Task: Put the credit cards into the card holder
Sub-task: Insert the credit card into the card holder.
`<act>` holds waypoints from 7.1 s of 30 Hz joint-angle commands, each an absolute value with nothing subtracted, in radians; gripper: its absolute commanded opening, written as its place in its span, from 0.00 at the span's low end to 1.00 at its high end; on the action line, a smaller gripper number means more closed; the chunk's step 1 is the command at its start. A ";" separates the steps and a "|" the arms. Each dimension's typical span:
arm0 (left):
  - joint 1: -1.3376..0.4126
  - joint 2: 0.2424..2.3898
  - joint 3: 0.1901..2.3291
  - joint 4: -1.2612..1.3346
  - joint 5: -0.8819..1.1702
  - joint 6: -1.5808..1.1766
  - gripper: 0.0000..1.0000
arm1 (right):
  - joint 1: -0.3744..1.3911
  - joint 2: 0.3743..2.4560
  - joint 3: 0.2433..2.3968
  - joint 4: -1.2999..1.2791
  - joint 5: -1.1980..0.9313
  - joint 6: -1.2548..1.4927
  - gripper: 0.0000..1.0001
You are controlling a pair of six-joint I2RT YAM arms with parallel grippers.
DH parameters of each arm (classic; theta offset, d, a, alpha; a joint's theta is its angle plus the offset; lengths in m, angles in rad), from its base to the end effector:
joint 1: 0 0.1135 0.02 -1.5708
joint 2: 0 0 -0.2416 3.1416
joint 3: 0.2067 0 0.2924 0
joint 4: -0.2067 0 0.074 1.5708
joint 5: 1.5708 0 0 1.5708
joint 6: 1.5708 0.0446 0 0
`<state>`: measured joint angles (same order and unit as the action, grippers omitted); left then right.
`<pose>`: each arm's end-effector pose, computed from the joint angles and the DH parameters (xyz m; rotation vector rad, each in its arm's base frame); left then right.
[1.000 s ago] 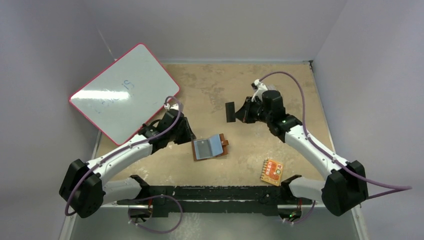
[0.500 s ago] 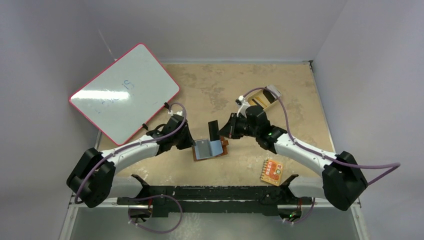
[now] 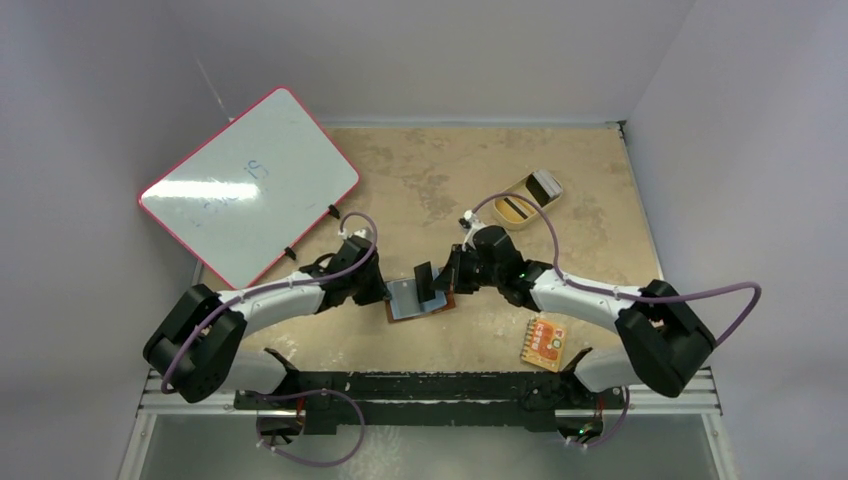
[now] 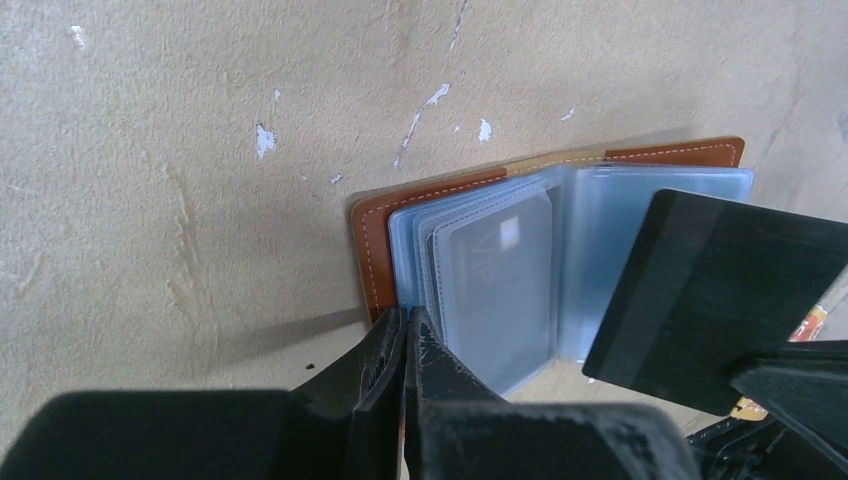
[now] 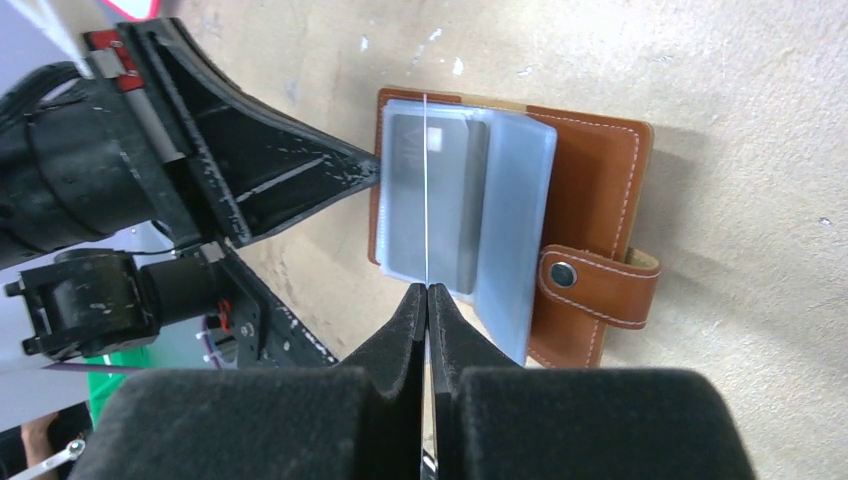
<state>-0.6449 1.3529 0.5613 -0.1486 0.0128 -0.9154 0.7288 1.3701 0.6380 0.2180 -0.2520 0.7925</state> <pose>0.2246 -0.1697 0.0922 -0.3498 2.6114 -0.6165 0.2364 0.2260 0.1460 -0.0962 2.2929 1.1310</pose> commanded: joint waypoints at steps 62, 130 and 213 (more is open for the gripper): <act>-0.649 1.342 0.515 -0.139 -0.035 -0.948 0.00 | 0.729 1.390 0.517 0.465 -0.196 0.902 0.00; -0.656 1.342 0.459 -0.163 -0.054 -1.033 0.00 | 0.749 1.445 0.413 0.721 -0.169 0.990 0.00; -0.663 1.341 0.533 -0.207 -0.104 -1.032 0.00 | 0.842 1.602 0.701 0.336 -0.048 0.783 0.49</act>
<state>-0.6617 1.2995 0.5034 -0.1535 -0.0837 -1.0737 0.8497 1.6051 0.6392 0.4137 -0.1032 0.8577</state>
